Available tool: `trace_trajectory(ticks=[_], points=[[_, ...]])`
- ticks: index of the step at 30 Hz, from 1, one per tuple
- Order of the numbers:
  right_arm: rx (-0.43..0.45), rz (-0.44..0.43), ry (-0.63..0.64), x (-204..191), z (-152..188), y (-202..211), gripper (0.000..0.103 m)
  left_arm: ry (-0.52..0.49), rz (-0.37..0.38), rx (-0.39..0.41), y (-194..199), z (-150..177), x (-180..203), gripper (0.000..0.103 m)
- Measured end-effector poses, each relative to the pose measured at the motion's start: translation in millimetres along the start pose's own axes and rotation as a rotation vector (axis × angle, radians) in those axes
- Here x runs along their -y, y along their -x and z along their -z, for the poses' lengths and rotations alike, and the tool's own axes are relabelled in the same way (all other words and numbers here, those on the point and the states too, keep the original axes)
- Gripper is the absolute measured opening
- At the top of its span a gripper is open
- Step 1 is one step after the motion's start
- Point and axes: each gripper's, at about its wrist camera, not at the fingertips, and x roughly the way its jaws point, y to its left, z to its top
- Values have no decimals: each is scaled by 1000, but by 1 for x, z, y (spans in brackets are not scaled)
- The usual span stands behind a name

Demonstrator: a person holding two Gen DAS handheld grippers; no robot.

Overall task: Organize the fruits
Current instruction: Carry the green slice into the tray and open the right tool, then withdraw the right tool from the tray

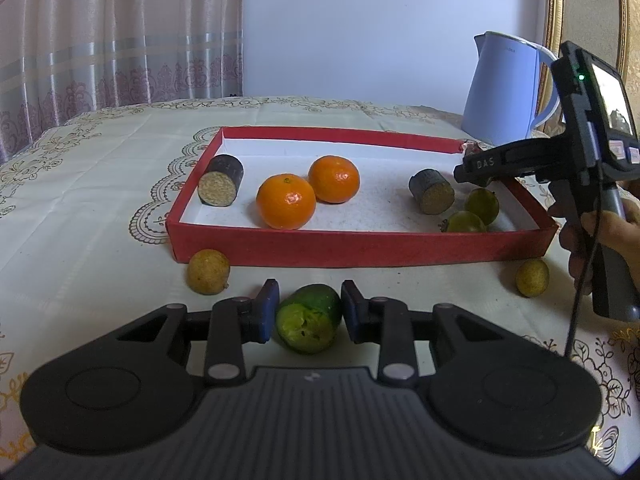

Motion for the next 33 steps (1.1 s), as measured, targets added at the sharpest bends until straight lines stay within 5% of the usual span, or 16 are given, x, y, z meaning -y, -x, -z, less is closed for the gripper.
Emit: trace_trajectory(ticks=[7, 9, 16, 25, 33], points=[[-12, -49, -12, -2, 1, 0, 47, -3, 0, 0, -1, 1, 1, 30], [14, -45, -29, 2, 0, 9, 57, -5, 1, 1, -1, 1, 1, 30], [94, -96, -42, 19, 23, 67, 63, -5, 0, 0, -1, 1, 2, 30], [105, -86, -101, 43, 78, 121, 76, -7, -1, 0, -1, 1, 1, 30], [43, -9, -175, 51, 96, 108, 84, -9, -3, 1, 0, 1, 2, 30]])
